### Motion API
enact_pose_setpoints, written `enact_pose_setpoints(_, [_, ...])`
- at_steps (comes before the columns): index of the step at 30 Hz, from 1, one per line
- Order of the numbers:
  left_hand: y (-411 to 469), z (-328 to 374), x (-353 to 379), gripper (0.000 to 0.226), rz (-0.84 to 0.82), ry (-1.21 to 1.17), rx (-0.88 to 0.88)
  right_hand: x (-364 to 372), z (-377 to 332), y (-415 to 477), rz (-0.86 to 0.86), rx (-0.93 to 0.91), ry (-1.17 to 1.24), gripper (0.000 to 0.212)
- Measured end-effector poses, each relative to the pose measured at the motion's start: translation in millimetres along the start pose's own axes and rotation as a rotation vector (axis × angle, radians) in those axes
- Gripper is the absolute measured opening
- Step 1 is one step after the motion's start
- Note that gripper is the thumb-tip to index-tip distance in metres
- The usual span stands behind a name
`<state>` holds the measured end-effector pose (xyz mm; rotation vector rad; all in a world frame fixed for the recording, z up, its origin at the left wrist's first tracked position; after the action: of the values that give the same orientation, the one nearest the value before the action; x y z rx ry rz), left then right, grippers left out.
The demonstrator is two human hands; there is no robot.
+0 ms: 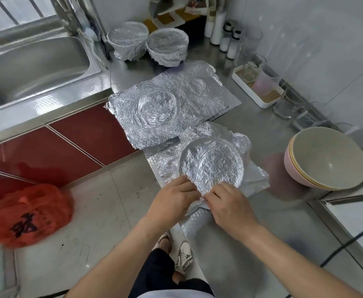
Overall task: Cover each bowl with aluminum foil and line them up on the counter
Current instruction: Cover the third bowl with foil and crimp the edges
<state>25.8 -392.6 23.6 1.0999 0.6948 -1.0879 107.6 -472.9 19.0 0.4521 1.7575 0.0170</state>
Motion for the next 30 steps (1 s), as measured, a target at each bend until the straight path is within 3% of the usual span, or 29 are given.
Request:
enact_pose_setpoints(6, [4.8,-10.2,-7.7,0.018,-0.052,-0.002,-0.046,-0.4,-12.4,6.0,0.031,0.135,-0.013,0.020])
enact_pose_setpoints(9, [0.4,-10.9,-10.7,0.019,-0.060,-0.041,-0.112,-2.6,-15.1,8.8,0.001,0.117,0.016,0.006])
enact_pose_setpoints(13, [0.2,-4.6,-8.0,0.031,-0.084,-0.026,-0.092,-11.4,1.2,3.7,-0.065,0.118,0.008,0.015])
enact_pose_setpoints(17, [7.4,0.0,-0.8,0.018,-0.020,0.035,-0.029,-8.0,8.8,-4.4,-0.085,0.071,-0.045,0.004])
enact_pose_setpoints(22, [16.7,14.5,9.8,0.018,0.020,0.084,-0.028,-9.0,17.6,-6.6,-0.050,0.012,-0.002,0.022])
enact_pose_setpoints(26, [23.2,22.3,20.0,0.017,0.010,0.083,-0.135,-16.1,34.6,-1.4,-0.071,-0.043,0.019,0.021])
enact_pose_setpoints(30, [28.8,26.4,27.0,0.032,-0.092,-0.021,-0.122,-24.5,67.1,1.2,-0.053,0.181,0.059,0.037])
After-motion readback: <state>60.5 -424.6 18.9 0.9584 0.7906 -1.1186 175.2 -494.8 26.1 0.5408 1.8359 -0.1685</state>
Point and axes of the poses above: each hand's wrist, its own y-axis towards the middle knuckle, its own x-axis out of the palm, z = x × y, the point moved 7 cm from there along y, towards the middle knuckle, and after that the axes turned 10 degrees about x, right-handed, at the moved point
